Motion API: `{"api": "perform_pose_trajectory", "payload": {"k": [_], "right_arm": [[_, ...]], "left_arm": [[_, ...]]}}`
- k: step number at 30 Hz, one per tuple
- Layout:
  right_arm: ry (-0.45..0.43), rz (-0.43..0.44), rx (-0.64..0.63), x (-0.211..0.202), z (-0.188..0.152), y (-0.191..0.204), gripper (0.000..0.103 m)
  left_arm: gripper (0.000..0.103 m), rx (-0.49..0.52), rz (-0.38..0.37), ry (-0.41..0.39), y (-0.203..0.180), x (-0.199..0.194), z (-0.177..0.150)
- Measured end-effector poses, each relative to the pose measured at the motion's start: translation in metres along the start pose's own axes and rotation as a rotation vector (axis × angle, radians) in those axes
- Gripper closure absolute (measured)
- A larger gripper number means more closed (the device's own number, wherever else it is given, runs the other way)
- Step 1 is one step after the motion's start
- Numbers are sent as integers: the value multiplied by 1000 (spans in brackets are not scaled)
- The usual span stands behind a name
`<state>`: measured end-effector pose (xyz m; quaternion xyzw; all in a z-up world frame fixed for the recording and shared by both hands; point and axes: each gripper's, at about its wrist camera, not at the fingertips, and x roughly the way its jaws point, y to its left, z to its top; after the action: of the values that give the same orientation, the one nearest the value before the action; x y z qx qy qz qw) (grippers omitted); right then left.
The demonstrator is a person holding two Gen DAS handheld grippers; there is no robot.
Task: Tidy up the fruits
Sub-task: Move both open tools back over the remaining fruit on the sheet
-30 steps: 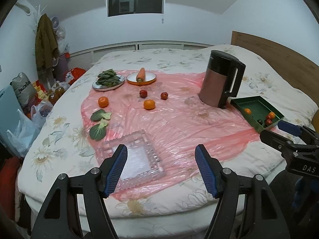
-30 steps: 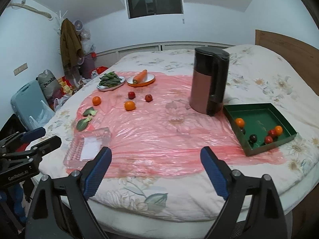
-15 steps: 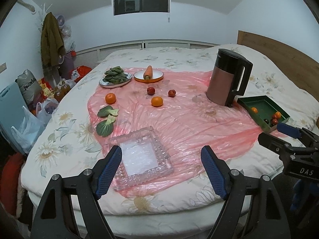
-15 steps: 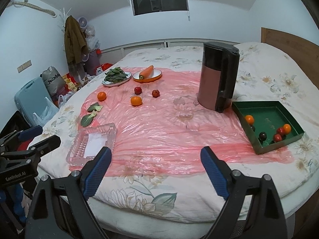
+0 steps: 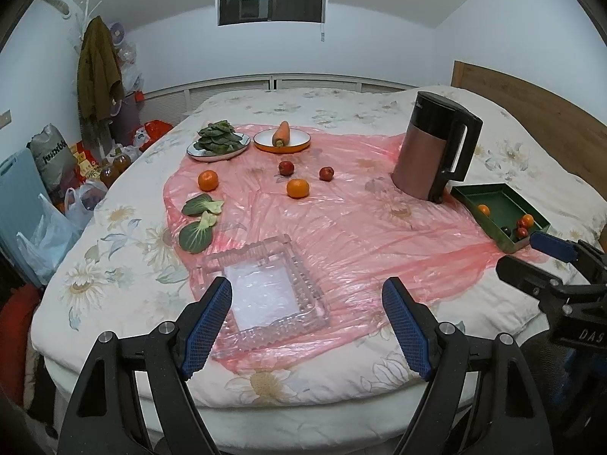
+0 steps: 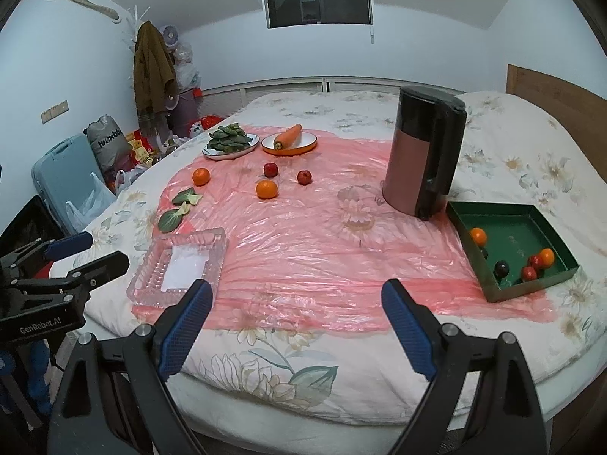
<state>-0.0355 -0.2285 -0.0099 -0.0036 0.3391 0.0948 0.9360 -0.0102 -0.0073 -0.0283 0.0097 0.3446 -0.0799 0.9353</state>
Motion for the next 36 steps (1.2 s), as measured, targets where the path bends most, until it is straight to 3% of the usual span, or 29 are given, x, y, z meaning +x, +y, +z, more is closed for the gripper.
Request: {"api": "perform_pose_trajectory", "payload": {"k": [8, 20, 36], "right_arm": [[3, 27, -39, 7, 11, 13, 0], [0, 51, -59, 42, 32, 8, 0], [27, 114, -39, 124, 75, -15, 0]], "left_arm": [[26, -59, 33, -4, 28, 2, 0], [26, -87, 64, 65, 53, 31, 18], [27, -71, 62, 97, 41, 86, 76]]}}
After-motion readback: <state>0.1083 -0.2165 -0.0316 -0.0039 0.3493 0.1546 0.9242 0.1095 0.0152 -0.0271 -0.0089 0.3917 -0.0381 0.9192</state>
